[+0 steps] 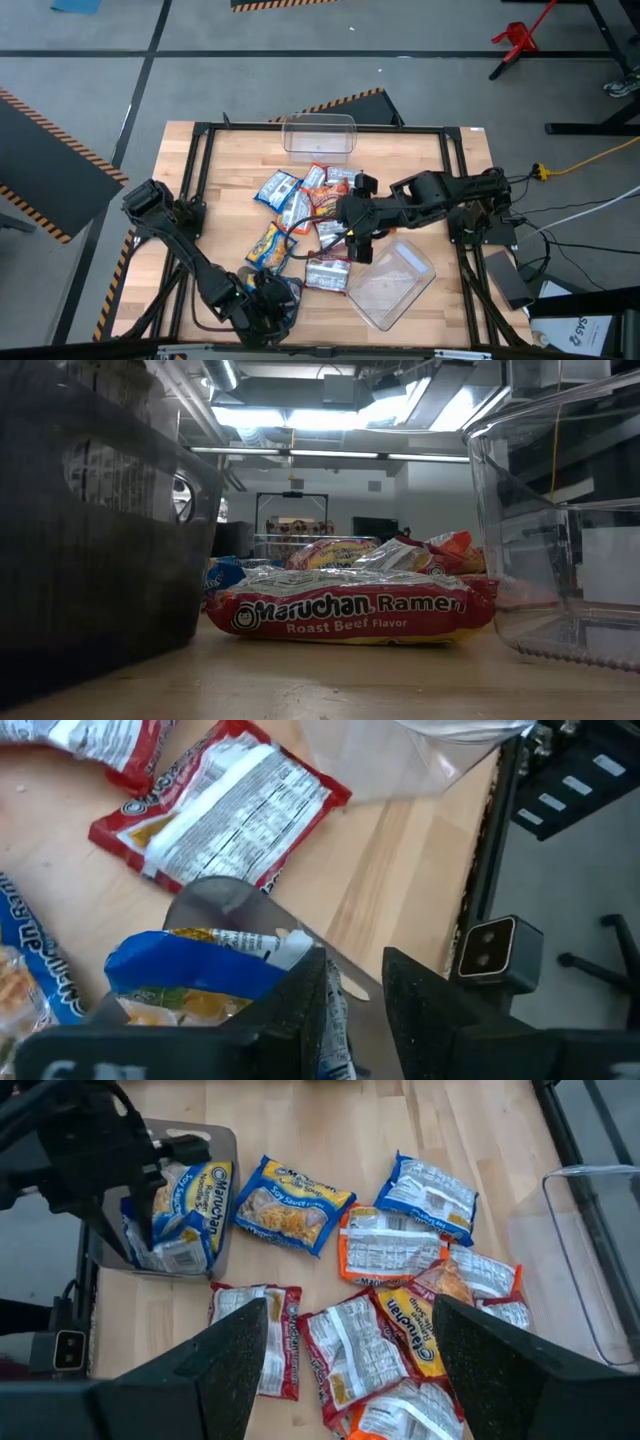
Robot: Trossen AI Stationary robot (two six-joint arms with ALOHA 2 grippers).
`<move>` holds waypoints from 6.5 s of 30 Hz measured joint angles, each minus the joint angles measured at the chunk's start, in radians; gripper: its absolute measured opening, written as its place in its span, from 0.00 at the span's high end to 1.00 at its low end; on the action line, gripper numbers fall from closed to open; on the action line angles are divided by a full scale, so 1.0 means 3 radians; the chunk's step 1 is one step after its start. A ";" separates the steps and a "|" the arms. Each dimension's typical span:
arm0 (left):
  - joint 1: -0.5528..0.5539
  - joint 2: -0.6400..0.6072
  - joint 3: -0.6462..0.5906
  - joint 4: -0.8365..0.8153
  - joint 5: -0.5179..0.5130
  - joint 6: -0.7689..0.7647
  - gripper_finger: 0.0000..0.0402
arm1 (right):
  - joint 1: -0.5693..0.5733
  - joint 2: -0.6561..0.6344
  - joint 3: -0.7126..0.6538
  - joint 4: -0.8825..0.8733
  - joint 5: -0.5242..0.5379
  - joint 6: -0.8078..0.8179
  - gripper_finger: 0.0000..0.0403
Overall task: Sort Maruchan noodles
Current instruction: Put the blue noodle pack into the black bin
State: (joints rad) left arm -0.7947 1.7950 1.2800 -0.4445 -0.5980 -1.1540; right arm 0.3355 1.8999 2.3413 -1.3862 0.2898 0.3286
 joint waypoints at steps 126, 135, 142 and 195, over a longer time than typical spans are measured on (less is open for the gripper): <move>0.0174 -0.0376 -0.0004 -0.0847 0.0437 -0.0037 1.00 | 0.0465 0.0998 -0.2758 0.4606 -0.0062 0.1325 0.99; 0.0163 -0.0944 -0.0004 -0.1702 0.0196 -0.0212 1.00 | 0.0463 0.0986 -0.2758 0.4491 -0.0173 0.1320 0.99; 0.0534 -0.1281 -0.0001 -0.2229 0.0254 0.0279 0.89 | 0.0353 0.0813 -0.2759 0.4139 -0.0440 0.1266 0.99; 0.1976 -0.2310 -0.3179 0.1220 0.1653 0.0679 0.31 | -0.0626 0.0912 -0.2772 0.4114 -0.0933 0.0485 0.39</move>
State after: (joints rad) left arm -0.2020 1.1021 0.3264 -0.0785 -0.1022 -0.9502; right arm 0.1478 2.1736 1.5097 -0.1520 0.0099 0.4739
